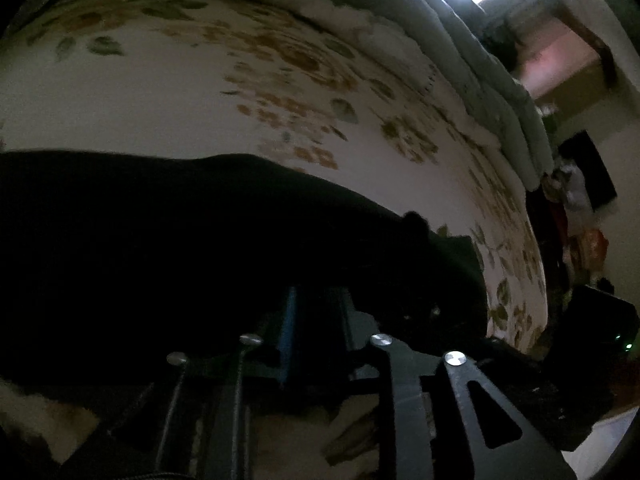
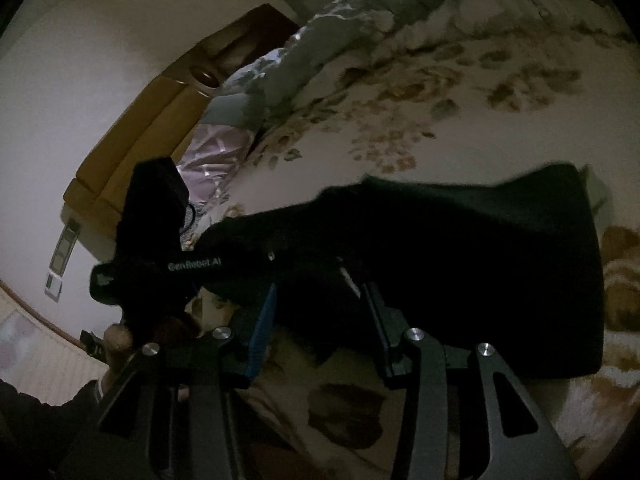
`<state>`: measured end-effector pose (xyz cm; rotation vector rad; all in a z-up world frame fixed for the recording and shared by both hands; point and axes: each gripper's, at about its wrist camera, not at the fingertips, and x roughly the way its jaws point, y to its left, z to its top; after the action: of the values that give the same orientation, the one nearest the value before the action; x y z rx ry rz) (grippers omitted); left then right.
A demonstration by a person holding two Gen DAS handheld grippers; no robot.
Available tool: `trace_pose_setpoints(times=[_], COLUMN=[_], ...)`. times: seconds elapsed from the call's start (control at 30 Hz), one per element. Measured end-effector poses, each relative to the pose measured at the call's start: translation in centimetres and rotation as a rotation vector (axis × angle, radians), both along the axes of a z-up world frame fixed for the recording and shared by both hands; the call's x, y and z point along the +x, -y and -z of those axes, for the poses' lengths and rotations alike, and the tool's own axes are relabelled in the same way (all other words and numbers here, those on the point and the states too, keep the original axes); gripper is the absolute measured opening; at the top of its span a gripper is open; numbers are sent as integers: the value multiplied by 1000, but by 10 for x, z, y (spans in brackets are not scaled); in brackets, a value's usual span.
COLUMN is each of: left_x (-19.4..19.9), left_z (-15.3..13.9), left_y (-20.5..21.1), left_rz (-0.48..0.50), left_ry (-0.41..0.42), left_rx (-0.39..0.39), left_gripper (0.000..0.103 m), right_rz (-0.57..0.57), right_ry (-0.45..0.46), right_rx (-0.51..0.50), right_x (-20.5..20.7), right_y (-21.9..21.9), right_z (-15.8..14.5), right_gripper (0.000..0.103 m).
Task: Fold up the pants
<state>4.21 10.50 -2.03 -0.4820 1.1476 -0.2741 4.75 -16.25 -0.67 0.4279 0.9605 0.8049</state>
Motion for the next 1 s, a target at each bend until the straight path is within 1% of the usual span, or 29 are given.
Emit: trace_pose_setpoints(times=[0.03, 0.07, 0.17, 0.27, 0.43, 0.47, 0.57, 0.7, 0.77, 1.0], left_x=[-4, -8, -21, -34, -52, -56, -70, -87, -96, -118], left_z=[-1, -2, -5, -8, -12, -13, -16, -16, -14, -3], left_y=[-6, -10, -26, -42, -72, -79, -99, -120, -130, -165], left_rz=[-17, -33, -84, -144, -248, -272, -351, -426, -462, -587], left_ry=[1, 2, -1, -4, -6, -6, -10, -19, -31, -69], left_rx=[3, 7, 11, -1, -24, -27, -12, 0, 3, -28], left_gripper=[30, 32, 34, 40, 41, 43, 47, 47, 50, 51], right_rz=[-4, -8, -29, -48, -84, -91, -122, -165, -183, -251], right_ry=[6, 12, 34, 45, 57, 58, 59, 66, 71, 80], right_rx=[4, 6, 6, -1, -15, -19, -34, -49, -58, -74], right_x=[2, 3, 5, 9, 19, 21, 27, 35, 38, 48], right_y=[-3, -5, -13, -23, -42, -47, -62, -81, -90, -121], right_z=[-3, -6, -16, -21, -25, -26, -27, -29, -30, -32], right_gripper=[45, 45, 47, 49, 49, 49, 49, 49, 49, 49])
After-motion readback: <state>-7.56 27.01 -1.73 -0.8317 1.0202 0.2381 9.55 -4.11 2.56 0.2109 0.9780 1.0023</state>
